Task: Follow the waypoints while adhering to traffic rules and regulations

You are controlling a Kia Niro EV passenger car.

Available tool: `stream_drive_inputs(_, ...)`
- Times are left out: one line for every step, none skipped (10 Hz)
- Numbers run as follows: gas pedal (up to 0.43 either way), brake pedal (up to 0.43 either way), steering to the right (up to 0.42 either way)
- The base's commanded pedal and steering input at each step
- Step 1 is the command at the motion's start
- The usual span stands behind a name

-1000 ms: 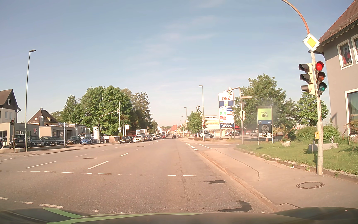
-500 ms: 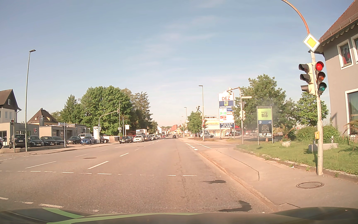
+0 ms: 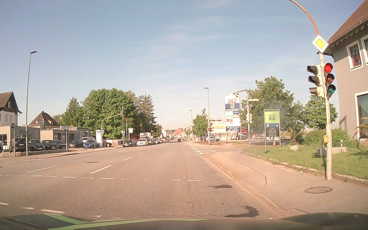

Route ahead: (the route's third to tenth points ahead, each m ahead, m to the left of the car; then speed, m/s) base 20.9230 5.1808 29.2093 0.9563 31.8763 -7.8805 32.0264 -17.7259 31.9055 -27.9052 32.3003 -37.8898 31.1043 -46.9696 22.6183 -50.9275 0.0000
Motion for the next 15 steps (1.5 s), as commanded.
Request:
stream_drive_inputs(0.0,0.354,0.002)
stream_drive_inputs(0.0,0.354,0.002)
stream_drive_inputs(0.0,0.354,0.002)
stream_drive_inputs(0.0,0.354,0.002)
stream_drive_inputs(0.0,0.354,0.002)
stream_drive_inputs(0.0,0.354,0.002)
stream_drive_inputs(0.0,0.354,0.002)
stream_drive_inputs(0.0,0.354,0.002)
stream_drive_inputs(0.0,0.354,0.002)
stream_drive_inputs(0.0,0.354,0.002)
stream_drive_inputs(0.0,0.354,0.002)
stream_drive_inputs(0.0,0.354,0.002)
stream_drive_inputs(0.0,0.348,0.002)
stream_drive_inputs(0.0,0.348,0.002)
stream_drive_inputs(0.0,0.348,0.002)
